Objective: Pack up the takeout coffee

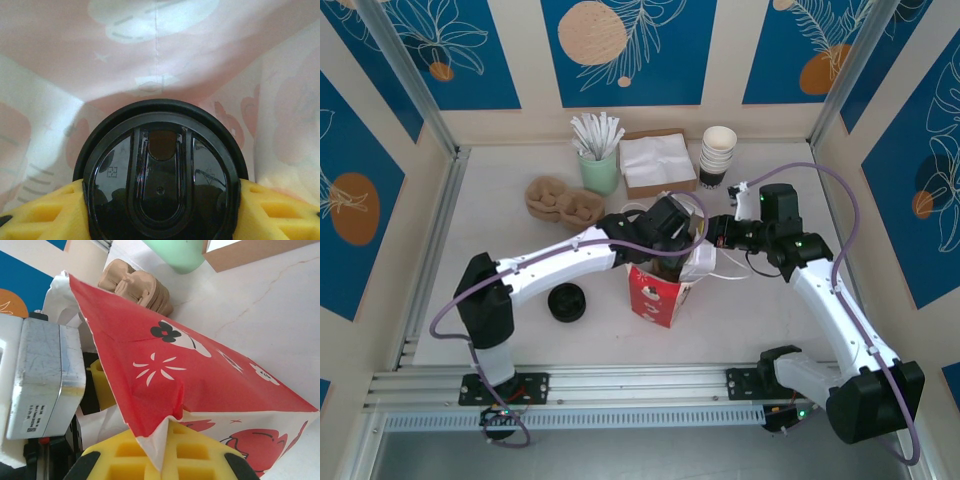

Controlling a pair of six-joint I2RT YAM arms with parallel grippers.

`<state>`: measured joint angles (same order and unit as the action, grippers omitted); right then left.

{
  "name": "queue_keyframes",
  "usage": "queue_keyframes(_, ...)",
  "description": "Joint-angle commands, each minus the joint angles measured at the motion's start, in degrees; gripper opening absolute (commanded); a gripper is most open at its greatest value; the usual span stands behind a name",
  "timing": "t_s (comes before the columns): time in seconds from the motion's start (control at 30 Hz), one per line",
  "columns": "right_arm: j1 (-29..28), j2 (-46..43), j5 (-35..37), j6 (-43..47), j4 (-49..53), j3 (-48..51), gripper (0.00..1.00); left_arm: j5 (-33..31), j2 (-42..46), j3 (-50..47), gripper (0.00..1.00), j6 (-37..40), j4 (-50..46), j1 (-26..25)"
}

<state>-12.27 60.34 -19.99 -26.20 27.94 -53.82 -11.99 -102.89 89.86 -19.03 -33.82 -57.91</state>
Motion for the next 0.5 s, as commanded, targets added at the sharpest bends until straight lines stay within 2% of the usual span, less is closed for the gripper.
queue_keyframes(0.0, 0.59, -0.64, -3.39, 1.65, 2.35, -1.36, 0.00, 3.48, -2.87, 1.34, 0.52, -0.09, -1.07, 0.16)
queue_keyframes(0.47, 5.83, 0.17, -7.45, 4.85, 16.27, -4.05, 0.00, 5.44, -8.23, 6.20, 0.52, 1.68, -4.45, 0.08)
